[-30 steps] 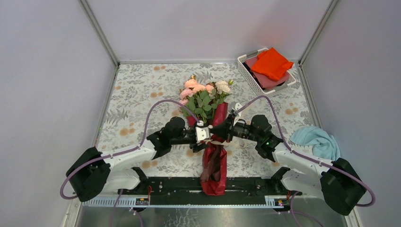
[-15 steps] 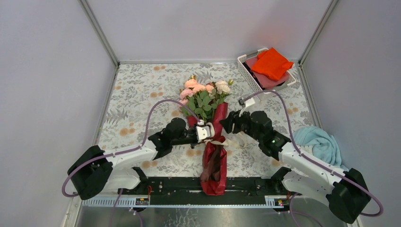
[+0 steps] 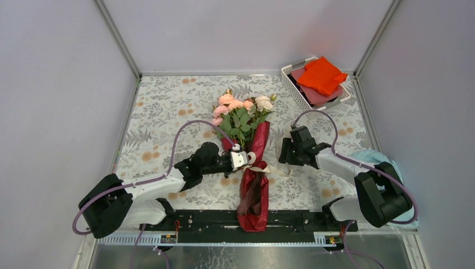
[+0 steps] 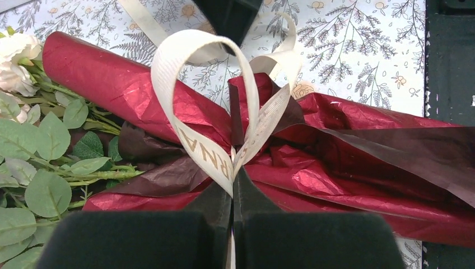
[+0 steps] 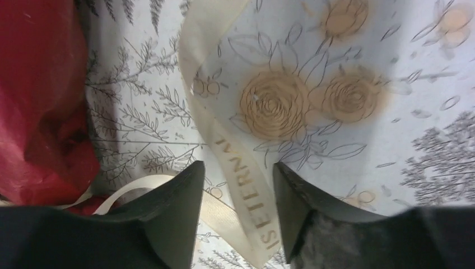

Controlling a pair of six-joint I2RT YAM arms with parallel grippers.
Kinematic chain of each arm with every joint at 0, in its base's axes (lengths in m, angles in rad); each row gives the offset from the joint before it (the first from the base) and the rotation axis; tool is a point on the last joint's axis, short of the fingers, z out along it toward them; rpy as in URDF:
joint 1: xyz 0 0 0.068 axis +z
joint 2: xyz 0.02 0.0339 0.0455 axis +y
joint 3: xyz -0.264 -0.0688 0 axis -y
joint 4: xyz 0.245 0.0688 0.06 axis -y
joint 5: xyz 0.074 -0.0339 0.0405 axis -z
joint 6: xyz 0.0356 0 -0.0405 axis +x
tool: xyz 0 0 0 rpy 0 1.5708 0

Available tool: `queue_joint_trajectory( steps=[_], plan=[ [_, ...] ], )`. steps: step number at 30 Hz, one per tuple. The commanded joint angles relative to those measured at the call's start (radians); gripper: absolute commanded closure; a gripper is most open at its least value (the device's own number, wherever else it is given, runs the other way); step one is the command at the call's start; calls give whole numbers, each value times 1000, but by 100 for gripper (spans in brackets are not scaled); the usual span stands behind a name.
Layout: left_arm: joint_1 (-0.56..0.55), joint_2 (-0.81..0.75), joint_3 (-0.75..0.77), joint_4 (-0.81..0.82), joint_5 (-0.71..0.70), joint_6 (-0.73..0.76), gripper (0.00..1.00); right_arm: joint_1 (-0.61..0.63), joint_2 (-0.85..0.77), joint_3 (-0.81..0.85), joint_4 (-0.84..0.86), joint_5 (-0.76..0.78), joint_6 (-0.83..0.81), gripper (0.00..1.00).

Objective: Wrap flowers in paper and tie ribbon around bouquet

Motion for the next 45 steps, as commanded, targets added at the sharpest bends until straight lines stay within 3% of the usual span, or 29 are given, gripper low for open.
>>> queue_joint_trajectory(
  steps=[1, 3, 6, 9, 13, 16, 20, 25, 27, 30, 34, 37, 40, 43, 45],
  plan=[
    [-7, -18, -10, 82, -9, -18, 100, 1, 37, -41, -35, -50, 40, 56],
    [-7, -23, -12, 80, -9, -18, 100, 1, 37, -26, -56, -29, 21, 83],
    [-6, -36, -16, 75, -12, -10, 100, 1, -24, 72, -162, 104, -54, 100],
    [-6, -44, -24, 81, -9, 2, 100, 1, -123, 225, -233, 258, -139, 100],
    [-7, -48, -40, 108, 3, 27, 100, 75, -211, 349, -63, 203, -194, 100],
    [-8, -60, -41, 107, 10, 50, 100, 232, -116, 460, 21, 138, -240, 100],
    [-11, -84, -59, 89, 1, 92, 100, 314, 82, 655, 69, -27, -211, 100],
    [-12, -108, -76, 75, 1, 132, 100, 384, 262, 845, 69, -96, -156, 100],
    [-13, -108, -72, 71, 3, 130, 100, 388, 329, 902, 31, -137, -140, 92],
    [-14, -112, -74, 70, 4, 129, 100, 388, 382, 950, -57, -158, -187, 64],
    [-14, -117, -78, 65, 3, 125, 100, 343, 283, 875, -86, -185, -343, 37],
    [-15, -123, -85, 65, 10, 123, 100, 233, 117, 716, -32, -271, -425, 30],
    [-14, -124, -94, 77, 15, 127, 100, 132, -61, 510, 83, -559, -554, 29],
    [-14, -125, -99, 83, 16, 130, 100, 127, -231, 258, 140, -881, -884, 29],
    [-14, -124, -99, 82, 16, 129, 100, 129, -331, 108, 261, -997, -1027, 24]
  ],
)
